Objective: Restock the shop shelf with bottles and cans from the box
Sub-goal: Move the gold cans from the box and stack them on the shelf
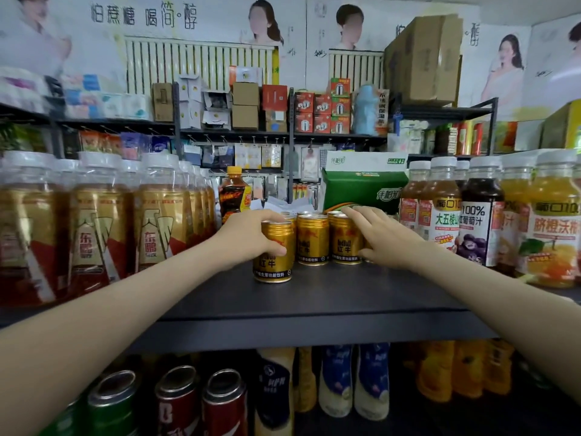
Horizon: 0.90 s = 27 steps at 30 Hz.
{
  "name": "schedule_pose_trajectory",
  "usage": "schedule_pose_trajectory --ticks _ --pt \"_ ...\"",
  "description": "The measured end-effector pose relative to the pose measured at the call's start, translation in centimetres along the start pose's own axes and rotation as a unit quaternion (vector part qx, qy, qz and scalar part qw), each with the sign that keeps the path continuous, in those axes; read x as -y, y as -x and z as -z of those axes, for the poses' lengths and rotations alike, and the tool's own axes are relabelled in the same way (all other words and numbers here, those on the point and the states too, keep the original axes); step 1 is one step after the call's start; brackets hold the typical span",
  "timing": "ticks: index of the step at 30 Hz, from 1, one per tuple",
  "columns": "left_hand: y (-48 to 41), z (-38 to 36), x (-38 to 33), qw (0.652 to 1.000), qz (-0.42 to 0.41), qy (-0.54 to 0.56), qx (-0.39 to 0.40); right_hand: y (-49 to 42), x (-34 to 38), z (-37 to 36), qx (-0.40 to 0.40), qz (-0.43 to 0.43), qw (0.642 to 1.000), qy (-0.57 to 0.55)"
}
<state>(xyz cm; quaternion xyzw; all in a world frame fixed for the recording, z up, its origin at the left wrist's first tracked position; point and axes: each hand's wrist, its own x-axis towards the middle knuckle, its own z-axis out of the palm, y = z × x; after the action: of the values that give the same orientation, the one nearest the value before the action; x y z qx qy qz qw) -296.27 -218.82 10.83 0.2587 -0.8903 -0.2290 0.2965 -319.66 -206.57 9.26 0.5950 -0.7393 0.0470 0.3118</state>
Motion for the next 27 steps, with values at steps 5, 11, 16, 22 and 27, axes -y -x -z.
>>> schedule_pose_trajectory --ticks 5,11,16,22,27 --pt "-0.2 -0.3 -0.1 0.996 -0.001 0.086 -0.006 -1.1 2.5 -0.4 0.008 0.023 0.997 -0.073" --pt "-0.9 -0.9 0.0 0.999 -0.024 0.030 0.000 -4.1 4.5 -1.5 0.019 0.024 0.995 -0.099" --pt "-1.1 -1.1 0.5 0.997 -0.043 -0.067 -0.024 -4.9 5.1 -2.3 -0.002 -0.009 0.999 0.040" --pt "-0.9 -0.7 0.5 0.991 -0.057 -0.119 -0.022 -5.8 5.1 -2.2 0.012 -0.029 0.999 0.018" --pt "-0.4 -0.6 0.0 0.986 -0.070 -0.148 -0.008 -5.7 3.8 -2.3 0.008 -0.038 0.998 -0.042"
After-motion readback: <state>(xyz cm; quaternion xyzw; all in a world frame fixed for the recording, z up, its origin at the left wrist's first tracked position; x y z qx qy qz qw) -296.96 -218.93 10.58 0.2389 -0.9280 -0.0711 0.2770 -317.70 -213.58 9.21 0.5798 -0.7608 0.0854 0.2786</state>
